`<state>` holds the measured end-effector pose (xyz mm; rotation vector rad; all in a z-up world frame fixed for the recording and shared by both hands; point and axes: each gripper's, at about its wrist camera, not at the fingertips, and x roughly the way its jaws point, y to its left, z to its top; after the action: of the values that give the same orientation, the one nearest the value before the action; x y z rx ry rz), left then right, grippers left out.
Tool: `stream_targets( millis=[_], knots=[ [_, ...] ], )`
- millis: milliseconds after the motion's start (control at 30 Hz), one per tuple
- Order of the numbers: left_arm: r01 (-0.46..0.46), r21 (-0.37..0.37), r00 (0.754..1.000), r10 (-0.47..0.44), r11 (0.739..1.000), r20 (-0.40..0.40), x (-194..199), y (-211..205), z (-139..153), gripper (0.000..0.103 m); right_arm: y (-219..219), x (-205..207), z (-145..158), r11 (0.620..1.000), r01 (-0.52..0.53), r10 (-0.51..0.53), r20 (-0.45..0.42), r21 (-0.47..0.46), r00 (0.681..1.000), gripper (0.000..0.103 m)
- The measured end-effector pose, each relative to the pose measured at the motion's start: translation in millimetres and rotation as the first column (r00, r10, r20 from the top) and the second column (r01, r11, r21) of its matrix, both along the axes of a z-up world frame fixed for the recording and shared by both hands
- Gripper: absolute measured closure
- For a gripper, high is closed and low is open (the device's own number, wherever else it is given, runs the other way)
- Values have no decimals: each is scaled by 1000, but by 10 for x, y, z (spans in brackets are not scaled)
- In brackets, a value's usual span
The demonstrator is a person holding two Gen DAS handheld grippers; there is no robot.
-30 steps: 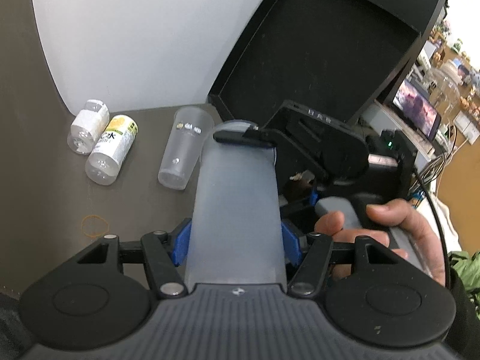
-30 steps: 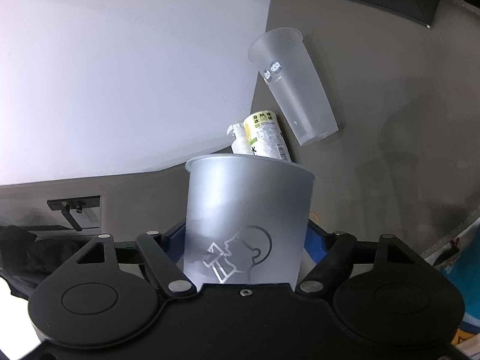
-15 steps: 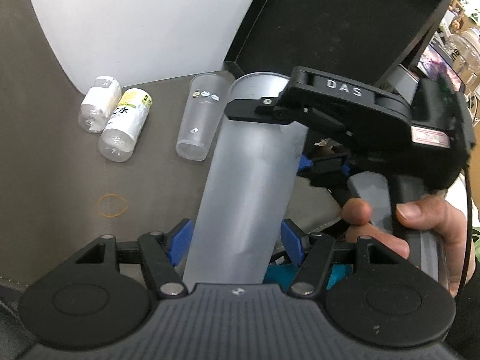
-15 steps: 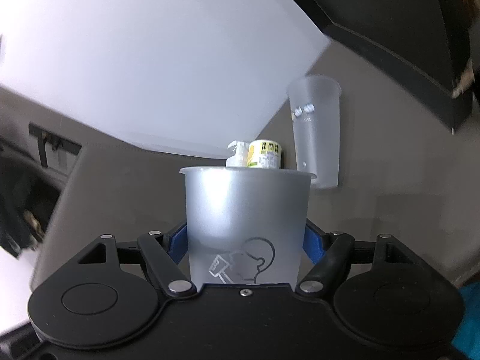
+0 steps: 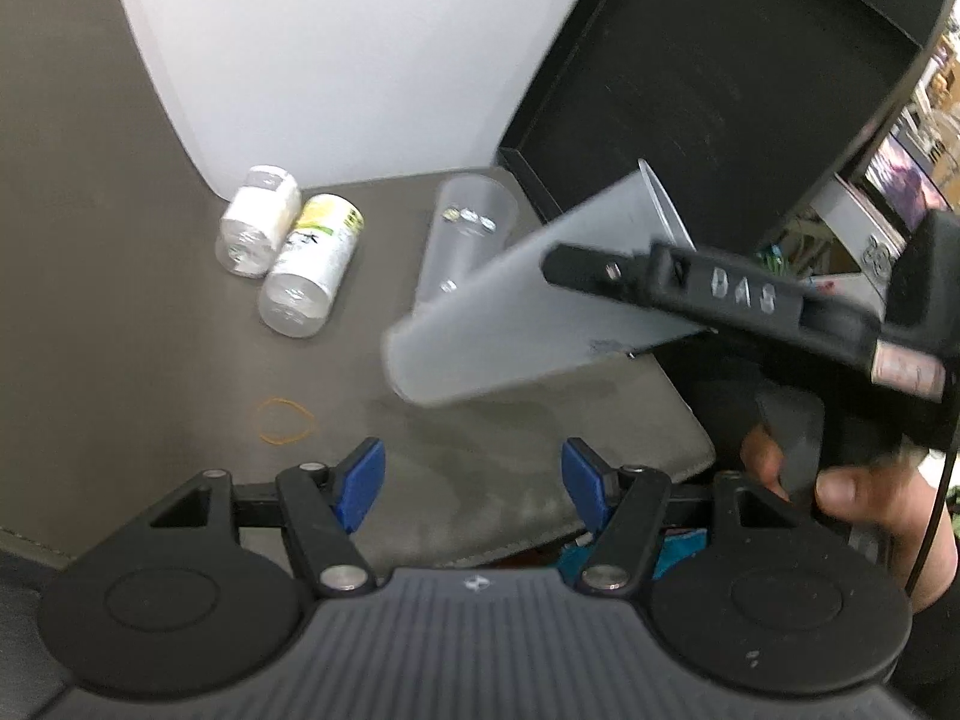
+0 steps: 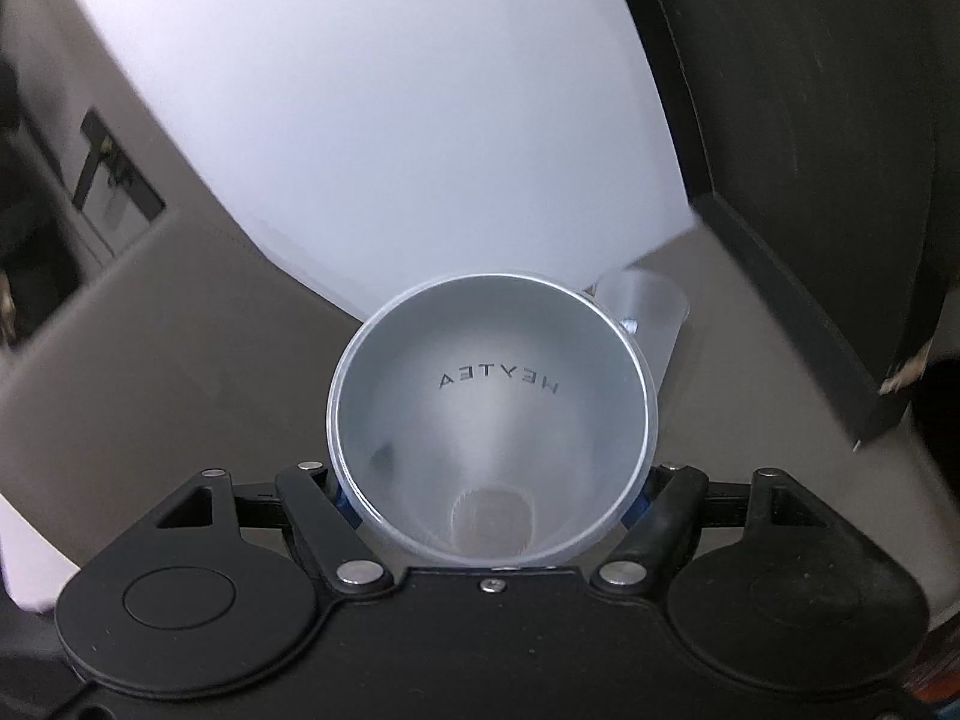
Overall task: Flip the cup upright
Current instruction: 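Open the left gripper while the right gripper turns the cup rim-up, then lower the upright cup onto the seat with the right gripper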
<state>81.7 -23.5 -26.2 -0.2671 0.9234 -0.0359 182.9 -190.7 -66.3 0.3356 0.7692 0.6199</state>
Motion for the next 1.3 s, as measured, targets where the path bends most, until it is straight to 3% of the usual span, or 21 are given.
stream_targets(
  millis=[267, 600, 967, 1100, 1300],
  knots=[
    [-51, -3, 997, 51, 999, 59, 59, 167, 214, 40, 138, -144, 146, 991, -21, 37, 125, -131, 991, 31],
    [-78, -27, 985, 81, 997, 153, 203, 195, 479, 40, 209, -259, 168, 975, -37, 80, 193, -217, 978, 31],
    [-48, -156, 982, 75, 987, 172, 406, 80, 338, 42, 259, -264, 81, 961, -87, 139, 187, -262, 973, 31],
    [-49, -172, 984, 77, 984, 162, 476, 65, 258, 43, 298, -250, 56, 949, -103, 165, 189, -299, 968, 31],
    [-60, -197, 988, 86, 979, 125, 552, 100, 115, 62, 428, -282, 15, 927, -122, 200, 192, -354, 961, 30]
  ],
)
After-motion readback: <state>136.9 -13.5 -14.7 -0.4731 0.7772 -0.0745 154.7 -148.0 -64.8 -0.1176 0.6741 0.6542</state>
